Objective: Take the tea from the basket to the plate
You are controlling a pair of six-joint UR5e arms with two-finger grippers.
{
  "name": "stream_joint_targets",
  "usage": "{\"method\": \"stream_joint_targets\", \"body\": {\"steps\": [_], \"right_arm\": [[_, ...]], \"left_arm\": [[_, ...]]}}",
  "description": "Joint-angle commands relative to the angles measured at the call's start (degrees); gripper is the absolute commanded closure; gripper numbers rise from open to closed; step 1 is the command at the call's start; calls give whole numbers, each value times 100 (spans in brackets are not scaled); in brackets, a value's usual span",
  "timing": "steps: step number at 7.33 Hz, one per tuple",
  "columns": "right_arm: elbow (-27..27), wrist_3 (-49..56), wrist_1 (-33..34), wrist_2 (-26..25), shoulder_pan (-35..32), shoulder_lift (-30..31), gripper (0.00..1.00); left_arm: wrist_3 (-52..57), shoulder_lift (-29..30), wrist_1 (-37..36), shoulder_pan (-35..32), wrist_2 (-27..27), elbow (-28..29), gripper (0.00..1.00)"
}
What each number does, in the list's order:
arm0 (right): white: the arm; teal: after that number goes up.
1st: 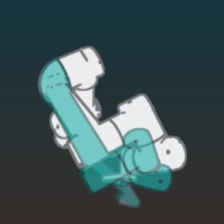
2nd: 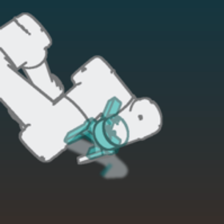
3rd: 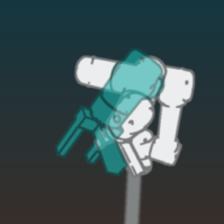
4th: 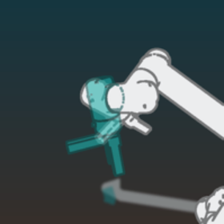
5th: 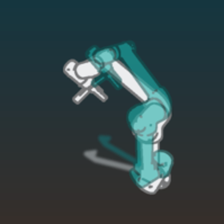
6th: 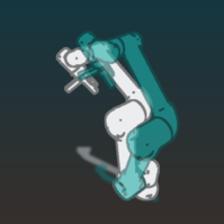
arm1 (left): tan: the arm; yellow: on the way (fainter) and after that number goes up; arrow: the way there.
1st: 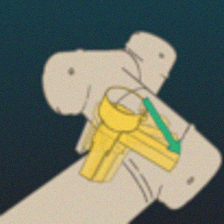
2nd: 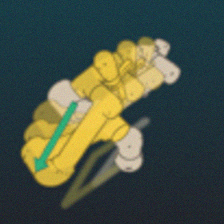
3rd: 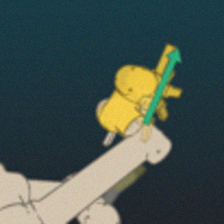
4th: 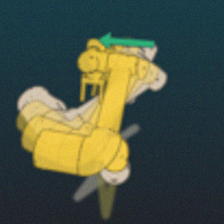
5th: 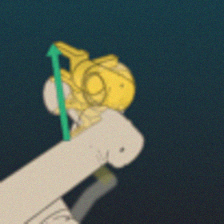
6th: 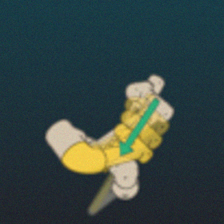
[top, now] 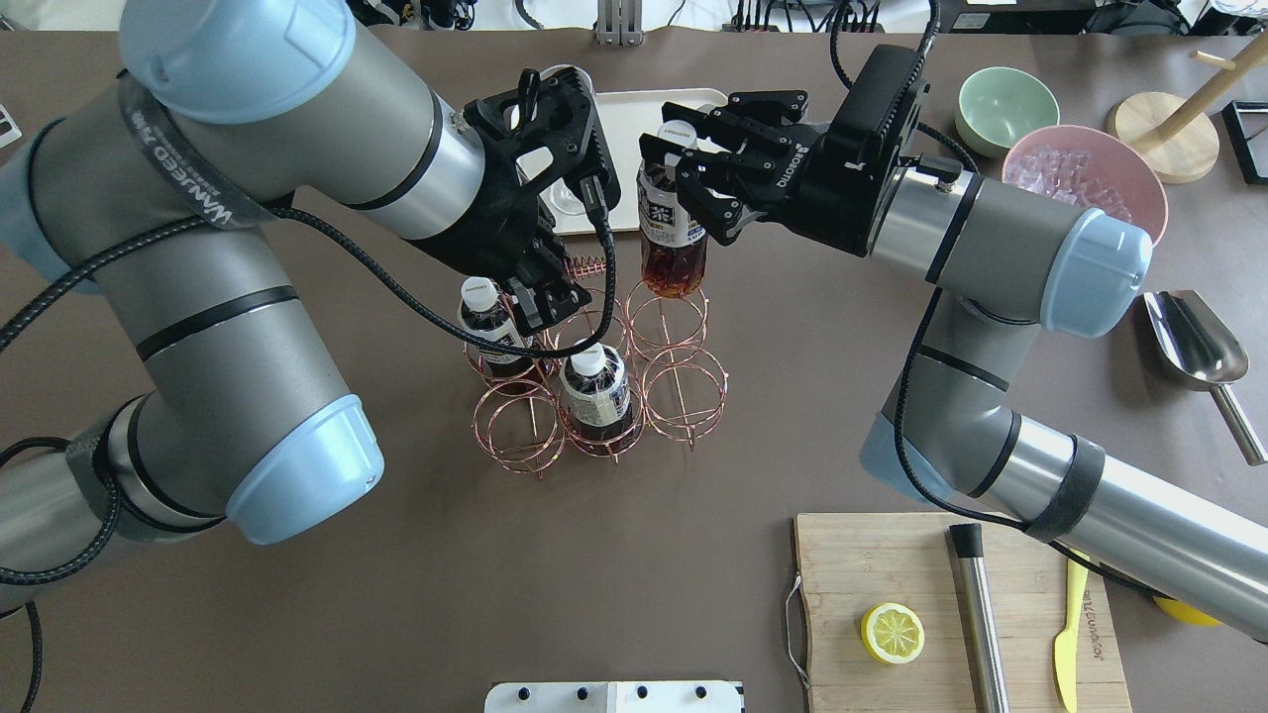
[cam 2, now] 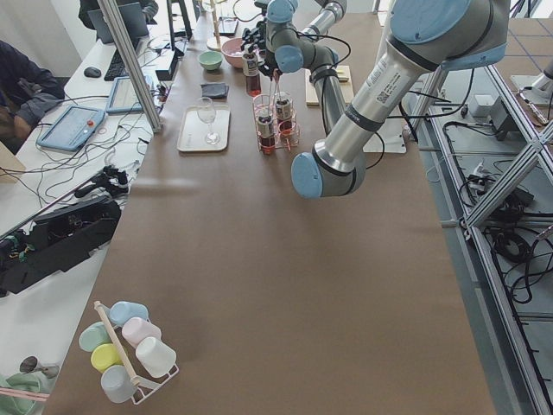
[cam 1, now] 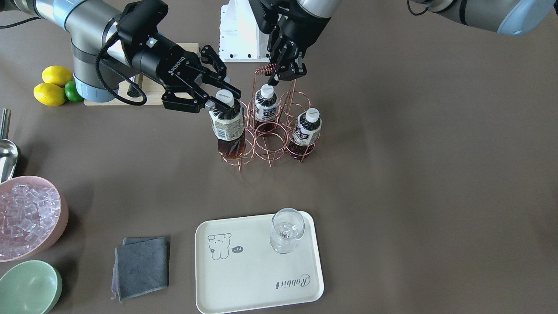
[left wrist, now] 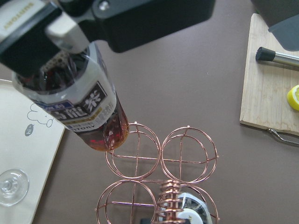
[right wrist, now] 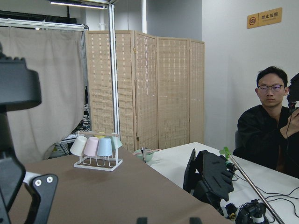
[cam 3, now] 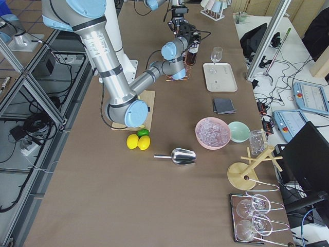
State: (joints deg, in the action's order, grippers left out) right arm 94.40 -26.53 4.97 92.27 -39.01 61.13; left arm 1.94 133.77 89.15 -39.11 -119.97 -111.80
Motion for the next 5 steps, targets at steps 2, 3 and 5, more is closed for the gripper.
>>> {"method": "stream_joint_targets", "body": {"steps": [2, 3, 5], "right_arm": [[-306, -133, 109, -33, -413, -65, 100], [-482, -133, 109, -42, -562, -92, 100], [-1192, -150, 65, -295, -616, -512, 100]], "left_arm": [[9, 0, -47, 0, 0, 1, 100], [0, 0, -47, 0, 0, 1, 100], [0, 9, -91, 0, 0, 1, 100]]}}
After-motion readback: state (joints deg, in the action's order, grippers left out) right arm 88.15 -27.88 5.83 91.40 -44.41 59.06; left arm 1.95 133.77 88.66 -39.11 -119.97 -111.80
